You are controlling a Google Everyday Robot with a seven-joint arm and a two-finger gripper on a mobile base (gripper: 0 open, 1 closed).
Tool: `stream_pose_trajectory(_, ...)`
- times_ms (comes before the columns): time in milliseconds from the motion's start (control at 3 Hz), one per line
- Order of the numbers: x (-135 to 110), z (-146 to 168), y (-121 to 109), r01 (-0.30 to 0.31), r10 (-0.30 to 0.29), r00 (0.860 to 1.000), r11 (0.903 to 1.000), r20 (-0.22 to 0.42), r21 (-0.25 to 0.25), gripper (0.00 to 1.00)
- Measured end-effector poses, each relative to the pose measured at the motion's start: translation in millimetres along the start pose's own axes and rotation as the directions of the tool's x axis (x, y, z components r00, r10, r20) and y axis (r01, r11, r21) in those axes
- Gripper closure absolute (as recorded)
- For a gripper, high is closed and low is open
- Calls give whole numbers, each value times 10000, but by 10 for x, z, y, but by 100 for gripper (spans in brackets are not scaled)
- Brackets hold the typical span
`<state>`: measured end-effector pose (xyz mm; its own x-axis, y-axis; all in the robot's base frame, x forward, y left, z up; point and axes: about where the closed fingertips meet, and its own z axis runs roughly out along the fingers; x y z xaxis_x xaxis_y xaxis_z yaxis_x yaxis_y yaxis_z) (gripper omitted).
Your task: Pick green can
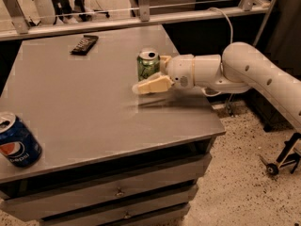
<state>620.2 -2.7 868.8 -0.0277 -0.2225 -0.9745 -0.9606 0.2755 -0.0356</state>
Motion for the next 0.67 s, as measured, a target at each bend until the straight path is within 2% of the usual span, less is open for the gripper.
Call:
stream_pose_trajectory(333,-33,6,-91,132,-136,9998,9997,154,205,47)
stream_pose_trajectory(667,-294,-158,-144,437,-454,9979,9984,468,354,71)
